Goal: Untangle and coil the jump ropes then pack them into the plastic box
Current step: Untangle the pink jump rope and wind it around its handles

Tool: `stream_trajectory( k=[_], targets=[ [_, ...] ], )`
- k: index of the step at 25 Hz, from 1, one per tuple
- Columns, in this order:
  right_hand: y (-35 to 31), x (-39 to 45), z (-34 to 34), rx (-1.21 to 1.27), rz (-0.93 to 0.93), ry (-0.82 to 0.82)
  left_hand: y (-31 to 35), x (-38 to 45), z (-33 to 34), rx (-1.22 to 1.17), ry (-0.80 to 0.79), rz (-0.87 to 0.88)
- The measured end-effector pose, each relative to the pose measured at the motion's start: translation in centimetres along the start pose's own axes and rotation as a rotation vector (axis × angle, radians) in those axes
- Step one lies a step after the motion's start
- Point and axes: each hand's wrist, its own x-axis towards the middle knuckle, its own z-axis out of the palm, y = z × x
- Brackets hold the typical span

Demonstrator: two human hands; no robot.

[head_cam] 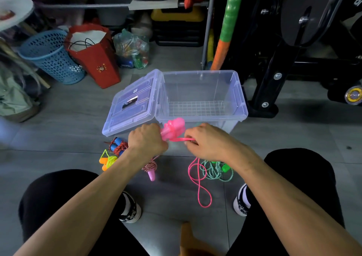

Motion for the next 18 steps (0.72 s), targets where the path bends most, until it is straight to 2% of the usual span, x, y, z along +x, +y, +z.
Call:
stream_trajectory(
  k=[2,3,5,7,9,10,11,13,14,15,18],
  targets=[
    [0.0,-0.2,-1.7,0.108,0.007,0.029,0.3,0.1,0.4,0.291,-0.075,0.114],
    [0.2,-0.2,-2.3,0.189,0.01,0.057,0.5,0.0,0.7,0.381,-0.099,0.224],
    [1.3,0.2,-3.2,0.307,0.026,0.132,0.4,-0.3,1.1,0.414,-0.102,0.488],
    [3.1,0.7,-3.2,0.372,0.09,0.192,-0.2,-0.2,0.8,0.26,-0.031,0.711],
    [4.5,0.9,-2.7,0.41,0.132,0.221,-1.0,-0.5,0.7,-0.056,0.11,0.842],
    [4.6,0.8,-2.2,0.452,0.129,0.204,-1.3,-1.0,0.4,-0.3,0.179,0.801],
    [4.4,0.5,-1.5,0.51,0.117,0.164,-1.3,-1.5,-0.1,-0.567,0.19,0.663],
    [2.7,-0.1,0.0,0.592,0.106,0.06,-1.1,-1.6,-0.7,-0.947,0.159,0.292],
    [1.8,-0.3,0.7,0.571,0.11,0.02,-1.1,-1.3,-0.6,-0.987,0.16,0.156],
    [1.0,-0.5,1.2,0.506,0.112,-0.012,-1.2,-0.8,-0.4,-0.929,0.149,0.065],
    [-0.5,-1.0,1.1,0.288,0.068,-0.028,-1.0,-0.5,0.3,-0.496,-0.048,-0.028]
  ],
)
